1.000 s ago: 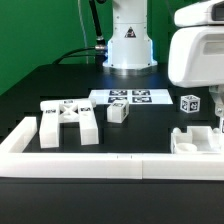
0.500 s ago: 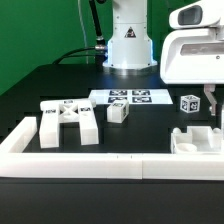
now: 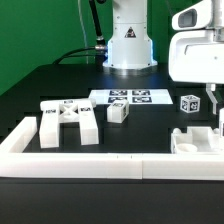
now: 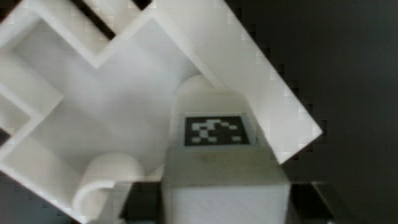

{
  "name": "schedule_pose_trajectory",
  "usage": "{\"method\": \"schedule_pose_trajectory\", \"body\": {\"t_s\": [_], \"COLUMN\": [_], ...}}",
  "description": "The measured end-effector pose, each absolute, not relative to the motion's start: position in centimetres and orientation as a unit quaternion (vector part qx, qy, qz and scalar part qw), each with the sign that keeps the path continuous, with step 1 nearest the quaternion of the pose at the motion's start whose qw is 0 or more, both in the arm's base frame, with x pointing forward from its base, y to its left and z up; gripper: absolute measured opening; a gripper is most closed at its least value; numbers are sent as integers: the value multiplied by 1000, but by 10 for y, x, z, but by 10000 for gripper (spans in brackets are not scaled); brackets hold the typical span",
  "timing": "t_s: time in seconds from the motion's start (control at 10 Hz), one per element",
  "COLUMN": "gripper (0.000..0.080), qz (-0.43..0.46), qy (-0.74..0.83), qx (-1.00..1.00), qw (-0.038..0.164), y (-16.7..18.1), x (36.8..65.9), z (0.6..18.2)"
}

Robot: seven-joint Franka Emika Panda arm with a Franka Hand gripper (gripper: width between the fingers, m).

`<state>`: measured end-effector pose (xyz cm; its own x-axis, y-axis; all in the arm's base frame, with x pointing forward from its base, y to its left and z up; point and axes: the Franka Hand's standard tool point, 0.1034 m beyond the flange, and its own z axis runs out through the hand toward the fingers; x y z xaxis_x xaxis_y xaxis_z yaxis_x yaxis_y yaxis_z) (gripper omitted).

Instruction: Assemble chair

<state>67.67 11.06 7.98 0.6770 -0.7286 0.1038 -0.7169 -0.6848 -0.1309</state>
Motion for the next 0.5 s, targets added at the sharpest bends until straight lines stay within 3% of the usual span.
{"method": "schedule_pose_trajectory", "body": {"t_s": [0.1, 0.2, 0.3, 0.4, 0.5], "gripper": [289, 372, 560, 560, 622], "qz": [-73, -74, -74, -75, -77], "qy": [401, 392, 374, 354, 307], "qx": [-912, -916, -924, -931, -948], "qw": [42, 42, 41, 39, 34], "y": [111, 111, 111, 111, 111], "x": [677, 677, 677, 677, 677], "z": [80, 80, 80, 80, 79]}}
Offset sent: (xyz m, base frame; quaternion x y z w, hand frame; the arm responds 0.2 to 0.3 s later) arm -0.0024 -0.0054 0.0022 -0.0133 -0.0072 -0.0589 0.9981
